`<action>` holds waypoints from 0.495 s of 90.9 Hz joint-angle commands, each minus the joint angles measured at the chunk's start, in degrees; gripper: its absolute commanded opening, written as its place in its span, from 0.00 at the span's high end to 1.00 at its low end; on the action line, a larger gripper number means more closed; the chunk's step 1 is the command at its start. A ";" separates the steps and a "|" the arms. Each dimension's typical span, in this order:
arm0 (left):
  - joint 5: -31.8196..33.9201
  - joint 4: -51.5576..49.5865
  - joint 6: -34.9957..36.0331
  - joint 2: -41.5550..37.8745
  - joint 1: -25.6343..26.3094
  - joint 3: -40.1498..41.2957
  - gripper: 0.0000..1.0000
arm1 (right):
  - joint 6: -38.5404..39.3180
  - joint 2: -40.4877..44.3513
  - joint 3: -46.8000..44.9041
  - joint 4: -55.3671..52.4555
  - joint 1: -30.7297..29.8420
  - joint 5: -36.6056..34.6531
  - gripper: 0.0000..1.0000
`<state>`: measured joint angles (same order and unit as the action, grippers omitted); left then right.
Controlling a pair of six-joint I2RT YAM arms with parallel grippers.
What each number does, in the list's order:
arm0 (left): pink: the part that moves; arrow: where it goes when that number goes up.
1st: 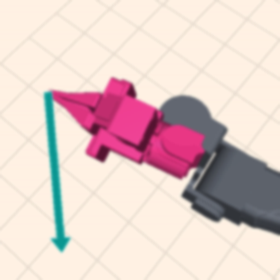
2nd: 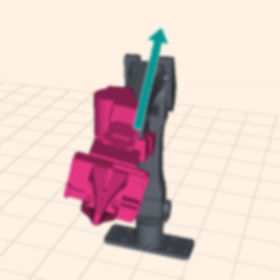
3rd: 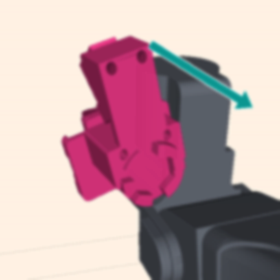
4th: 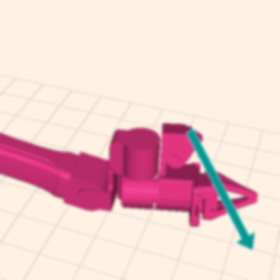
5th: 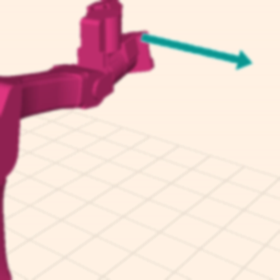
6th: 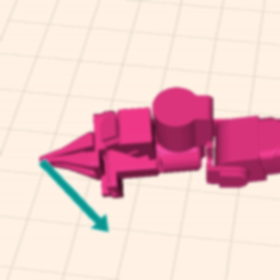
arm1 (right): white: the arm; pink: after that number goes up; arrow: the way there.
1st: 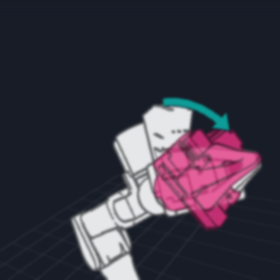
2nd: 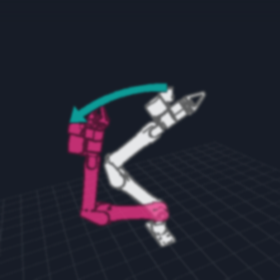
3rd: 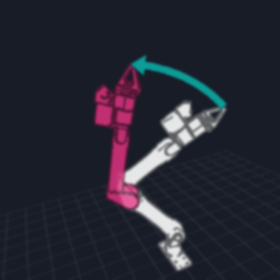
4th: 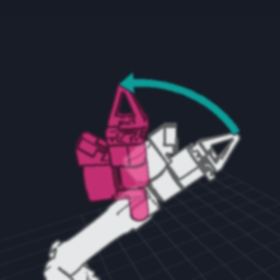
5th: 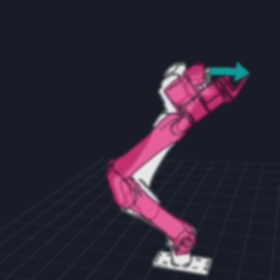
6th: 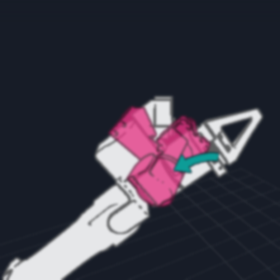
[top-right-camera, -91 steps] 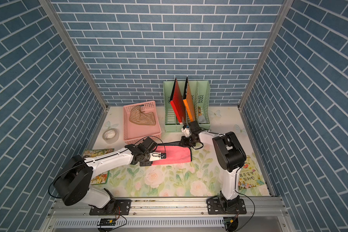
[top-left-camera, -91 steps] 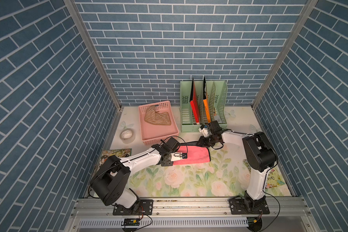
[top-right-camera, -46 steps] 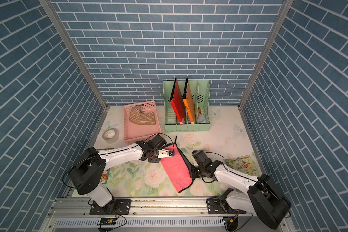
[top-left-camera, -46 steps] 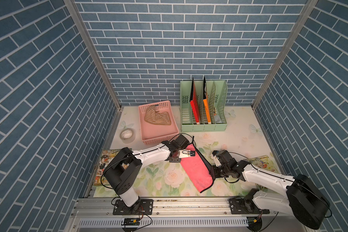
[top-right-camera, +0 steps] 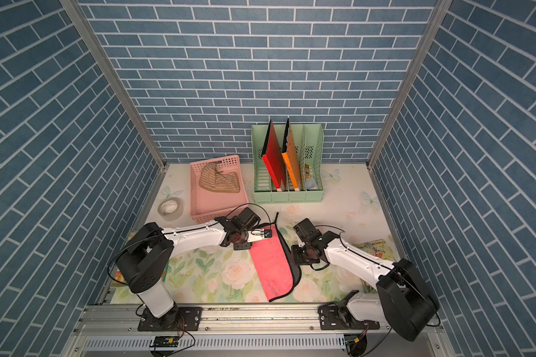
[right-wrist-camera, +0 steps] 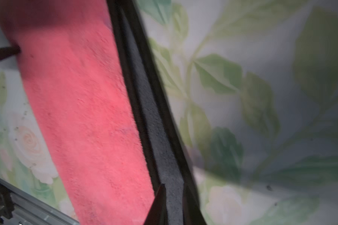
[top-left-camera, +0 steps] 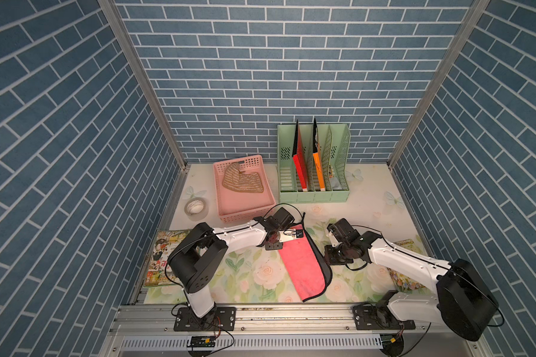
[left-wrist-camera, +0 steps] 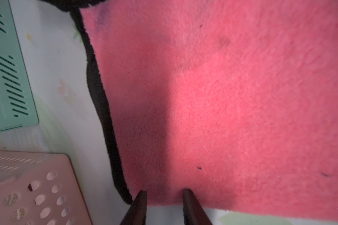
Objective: Fold the square dishcloth
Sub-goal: Adjust the cleaning item at the center of the board.
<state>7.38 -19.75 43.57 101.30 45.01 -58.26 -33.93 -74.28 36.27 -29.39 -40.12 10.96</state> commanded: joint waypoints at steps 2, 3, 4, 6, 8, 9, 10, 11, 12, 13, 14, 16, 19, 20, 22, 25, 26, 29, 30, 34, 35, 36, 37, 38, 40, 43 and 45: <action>4.07 4.77 0.31 3.20 0.17 -1.48 0.63 | 1.03 1.44 -1.45 -0.50 -0.83 0.50 0.82; 4.41 5.05 0.43 3.60 0.17 -1.67 0.63 | 0.78 1.52 -1.72 -0.32 -1.01 0.57 0.82; 4.71 5.28 0.62 3.84 0.12 -1.85 0.63 | 0.53 1.56 -1.95 -0.10 -1.23 0.61 0.82; 5.27 5.74 1.01 4.44 0.13 -2.14 0.64 | -0.02 1.54 -2.53 0.33 -1.75 0.68 0.82; 5.83 6.49 1.52 4.92 0.11 -2.37 0.64 | -0.48 1.41 -3.10 0.83 -2.32 0.76 0.82; 6.21 6.79 1.78 5.16 0.09 -2.51 0.64 | -0.72 1.28 -3.42 1.09 -2.50 0.83 0.83; 6.49 7.12 2.09 5.28 0.08 -2.62 0.64 | -0.97 1.17 -3.68 1.31 -2.86 0.91 0.83; 6.72 7.37 2.33 5.52 0.08 -2.72 0.64 | -1.19 1.12 -3.93 1.46 -3.21 0.95 0.83; 6.92 7.71 2.63 5.81 0.08 -2.82 0.64 | -1.42 0.96 -4.24 1.76 -3.52 0.97 0.83; 7.11 8.15 2.86 6.00 0.12 -2.91 0.63 | -1.68 0.84 -4.48 1.99 -3.80 1.03 0.83; 7.25 8.41 3.02 6.23 0.10 -3.09 0.64 | -1.93 0.69 -4.73 2.15 -4.12 1.10 0.83; 7.46 8.87 3.56 6.66 0.04 -3.44 0.63 | -2.46 0.36 -5.14 3.00 -4.54 1.33 0.83; 7.87 9.48 4.13 7.37 -0.05 -3.97 0.63 | -3.22 -0.02 -5.79 4.30 -5.40 1.89 0.84; 8.03 9.78 4.32 7.57 -0.08 -4.10 0.63 | -3.50 -0.14 -5.92 4.63 -5.62 2.01 0.84; 8.43 10.36 4.63 8.30 -0.10 -4.42 0.63 | -4.01 -0.38 -6.12 5.44 -6.17 2.39 0.85; 9.24 11.13 5.00 9.16 -0.10 -4.96 0.63 | -4.89 -0.75 -6.30 6.81 -6.92 2.89 0.86; 9.50 11.57 5.11 9.48 -0.15 -5.17 0.63 | -5.21 -0.98 -6.26 7.07 -7.22 3.04 0.87; 10.15 12.79 5.24 10.07 -0.23 -5.68 0.63 | -6.01 -1.45 -5.99 8.28 -8.11 3.40 0.88; 10.39 13.24 5.27 10.28 -0.25 -5.83 0.63 | -6.25 -1.60 -5.92 8.64 -8.43 3.51 0.89; 11.36 15.13 5.55 10.83 -0.55 -6.37 0.63 | -7.17 -2.39 -5.27 10.14 -10.05 3.93 0.89; 11.53 15.81 5.55 10.93 -0.59 -6.49 0.63 | -7.40 -2.60 -5.08 10.62 -10.32 4.09 0.89; 11.70 16.42 5.56 10.98 -0.70 -6.59 0.63 | -7.61 -2.74 -4.95 11.04 -10.77 4.21 0.89; 11.83 16.94 5.60 11.00 -0.79 -6.73 0.62 | -7.80 -2.90 -4.74 11.38 -11.08 4.36 0.89; 12.03 17.42 5.58 10.97 -0.89 -6.84 0.62 | -7.98 -3.07 -4.56 11.68 -11.49 4.52 0.89; 12.35 18.59 5.56 10.97 -1.13 -6.99 0.62 | -8.30 -3.37 -4.13 12.30 -12.18 4.86 0.89; 12.83 19.80 5.56 10.71 -1.45 -7.26 0.61 | -8.41 -3.82 -3.32 12.87 -12.89 5.42 0.88; 12.92 20.20 5.60 10.33 -1.67 -7.29 0.61 | -8.38 -3.93 -2.72 13.00 -13.37 5.68 0.87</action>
<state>17.61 -4.97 48.34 110.89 44.64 -64.90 -39.27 -76.05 32.14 -19.09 -51.13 14.39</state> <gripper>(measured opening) 0.384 0.119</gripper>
